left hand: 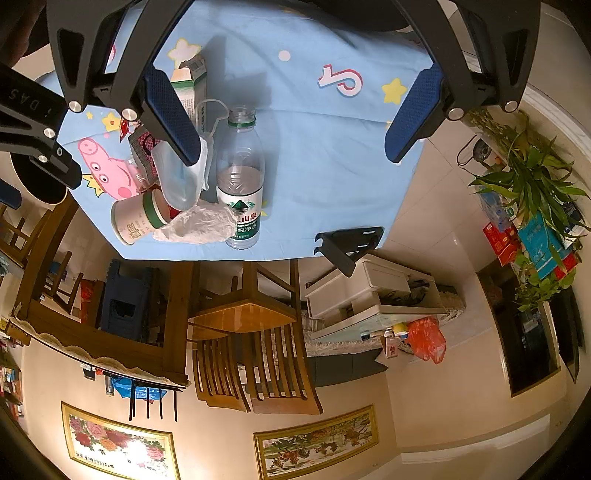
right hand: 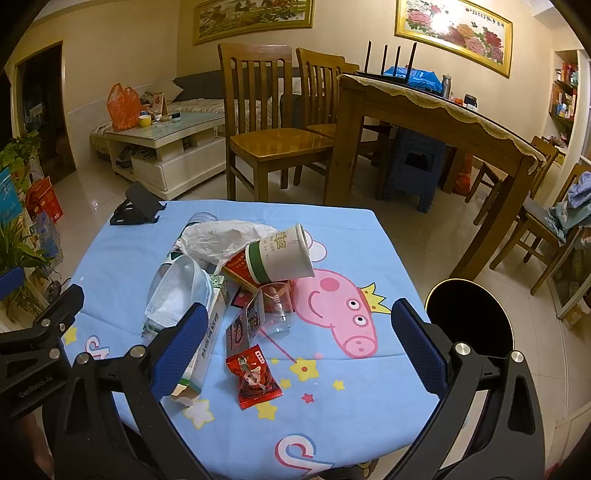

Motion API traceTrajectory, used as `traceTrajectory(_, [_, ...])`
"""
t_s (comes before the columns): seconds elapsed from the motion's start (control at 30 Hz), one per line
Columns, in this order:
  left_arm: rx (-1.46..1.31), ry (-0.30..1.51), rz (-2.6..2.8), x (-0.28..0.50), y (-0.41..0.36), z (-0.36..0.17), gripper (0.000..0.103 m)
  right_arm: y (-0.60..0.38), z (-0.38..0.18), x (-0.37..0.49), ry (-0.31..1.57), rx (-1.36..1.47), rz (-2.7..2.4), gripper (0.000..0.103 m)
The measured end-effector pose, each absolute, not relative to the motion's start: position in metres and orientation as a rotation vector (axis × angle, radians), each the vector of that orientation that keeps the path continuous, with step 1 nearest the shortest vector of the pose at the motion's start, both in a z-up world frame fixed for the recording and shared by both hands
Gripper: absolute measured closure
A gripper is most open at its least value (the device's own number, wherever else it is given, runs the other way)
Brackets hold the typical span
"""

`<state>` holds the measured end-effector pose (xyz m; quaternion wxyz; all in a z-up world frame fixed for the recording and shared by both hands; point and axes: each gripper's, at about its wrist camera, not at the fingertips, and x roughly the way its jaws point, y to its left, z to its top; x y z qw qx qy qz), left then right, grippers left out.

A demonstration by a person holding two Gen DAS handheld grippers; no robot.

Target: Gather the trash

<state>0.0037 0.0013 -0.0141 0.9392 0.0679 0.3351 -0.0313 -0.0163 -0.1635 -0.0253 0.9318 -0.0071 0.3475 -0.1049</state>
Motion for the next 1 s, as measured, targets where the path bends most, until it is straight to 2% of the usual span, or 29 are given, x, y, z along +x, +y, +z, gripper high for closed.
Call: traceTrajectory(1.0, [0.139, 0.677, -0.058, 0.0024, 0.0030, -0.0141, 0.007, -0.1560, -0.0239, -0.0170, 0.723, -0.019, -0.215, 0.005])
